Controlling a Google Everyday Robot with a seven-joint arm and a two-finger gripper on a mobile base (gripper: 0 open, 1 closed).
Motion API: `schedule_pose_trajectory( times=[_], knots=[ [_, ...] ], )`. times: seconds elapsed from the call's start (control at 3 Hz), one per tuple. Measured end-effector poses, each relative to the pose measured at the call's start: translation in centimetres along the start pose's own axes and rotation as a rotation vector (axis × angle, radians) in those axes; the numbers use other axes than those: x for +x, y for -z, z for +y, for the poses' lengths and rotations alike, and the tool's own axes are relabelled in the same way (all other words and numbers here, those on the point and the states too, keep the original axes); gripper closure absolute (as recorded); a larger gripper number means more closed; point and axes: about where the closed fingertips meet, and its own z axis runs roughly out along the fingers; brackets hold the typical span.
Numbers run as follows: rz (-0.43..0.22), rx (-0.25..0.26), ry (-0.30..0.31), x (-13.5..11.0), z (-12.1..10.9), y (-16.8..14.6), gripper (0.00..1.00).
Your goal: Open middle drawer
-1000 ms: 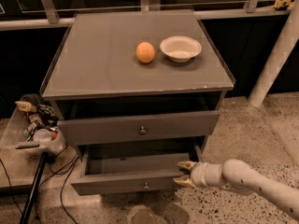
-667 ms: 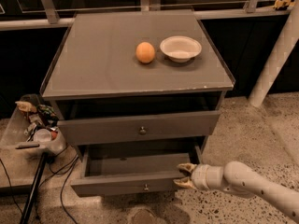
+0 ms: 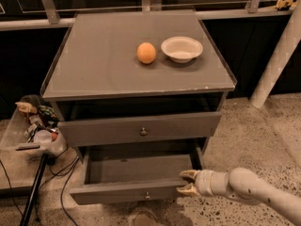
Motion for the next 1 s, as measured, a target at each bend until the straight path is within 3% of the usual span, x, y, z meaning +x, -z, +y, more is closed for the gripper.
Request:
schedule_pose_trajectory(
  times=[1.0],
  knots=[
    [0.001,0.001,-0.009,0.5,2.0,1.0,1.00]
  ],
)
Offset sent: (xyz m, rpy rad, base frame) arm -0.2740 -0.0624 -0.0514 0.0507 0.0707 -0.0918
